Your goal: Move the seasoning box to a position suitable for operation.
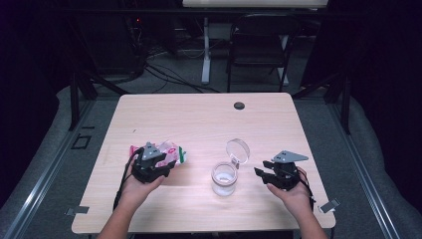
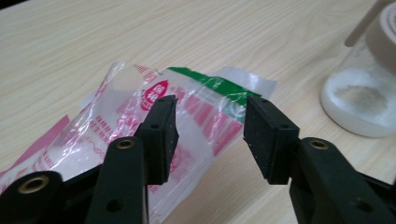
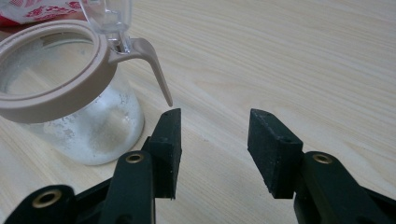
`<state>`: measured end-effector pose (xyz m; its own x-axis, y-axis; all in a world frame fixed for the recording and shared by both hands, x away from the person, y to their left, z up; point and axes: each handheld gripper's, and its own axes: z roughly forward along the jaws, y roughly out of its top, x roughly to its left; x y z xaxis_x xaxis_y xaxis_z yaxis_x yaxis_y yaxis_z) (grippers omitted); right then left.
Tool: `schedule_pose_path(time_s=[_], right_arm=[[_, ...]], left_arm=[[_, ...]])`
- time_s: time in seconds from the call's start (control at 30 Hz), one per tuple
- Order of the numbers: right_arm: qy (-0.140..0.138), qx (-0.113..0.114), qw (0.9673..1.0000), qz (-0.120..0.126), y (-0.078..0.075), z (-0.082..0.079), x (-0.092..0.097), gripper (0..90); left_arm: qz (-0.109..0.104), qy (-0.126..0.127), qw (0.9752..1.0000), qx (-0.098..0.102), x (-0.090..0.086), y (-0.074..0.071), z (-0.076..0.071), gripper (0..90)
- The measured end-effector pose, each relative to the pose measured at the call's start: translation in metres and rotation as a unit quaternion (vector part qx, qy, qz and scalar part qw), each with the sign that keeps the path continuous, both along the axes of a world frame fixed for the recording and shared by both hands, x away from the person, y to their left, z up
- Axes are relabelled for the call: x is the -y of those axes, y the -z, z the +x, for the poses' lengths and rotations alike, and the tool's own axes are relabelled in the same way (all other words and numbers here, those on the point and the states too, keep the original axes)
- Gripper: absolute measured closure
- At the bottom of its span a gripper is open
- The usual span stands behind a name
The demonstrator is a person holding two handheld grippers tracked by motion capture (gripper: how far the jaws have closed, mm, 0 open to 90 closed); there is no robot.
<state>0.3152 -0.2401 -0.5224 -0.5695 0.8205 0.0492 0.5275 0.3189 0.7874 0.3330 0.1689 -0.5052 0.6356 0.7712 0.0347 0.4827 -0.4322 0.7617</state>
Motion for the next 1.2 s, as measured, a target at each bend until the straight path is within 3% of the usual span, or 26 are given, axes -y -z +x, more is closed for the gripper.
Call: schedule_pose_path(time_s=[0.3, 0.43, 0.57, 0.67, 0.97, 1.2], right_arm=[[0.009, 0.001, 1.0, 0.0, 0.0, 0.0, 0.0, 52.5], [0.009, 0.0, 1.0, -0.003, 0.001, 0.0, 0.0, 51.8], [0.005, -0.002, 1.0, -0.003, 0.003, 0.001, -0.002, 51.8], [0.005, -0.001, 1.0, -0.004, 0.004, 0.0, -0.004, 51.8], [0.003, -0.002, 1.0, -0.007, 0.005, 0.001, -0.005, 51.8], [0.004, -0.002, 1.0, -0.007, 0.006, 0.001, -0.005, 51.8]], left_arm=[[0.047, 0.003, 0.9989, -0.003, 0.017, 0.014, -0.002, 51.3], [0.075, -0.003, 0.9972, -0.001, 0.023, 0.023, 0.0, 51.7], [0.109, -0.013, 0.9939, 0.01, 0.024, 0.027, 0.0, 49.0], [0.118, -0.023, 0.9926, 0.019, 0.023, 0.03, 0.002, 45.5], [0.142, -0.052, 0.9884, 0.018, 0.015, 0.04, 0.01, 40.5], [0.17, -0.061, 0.983, 0.032, 0.017, 0.048, 0.013, 40.4]])
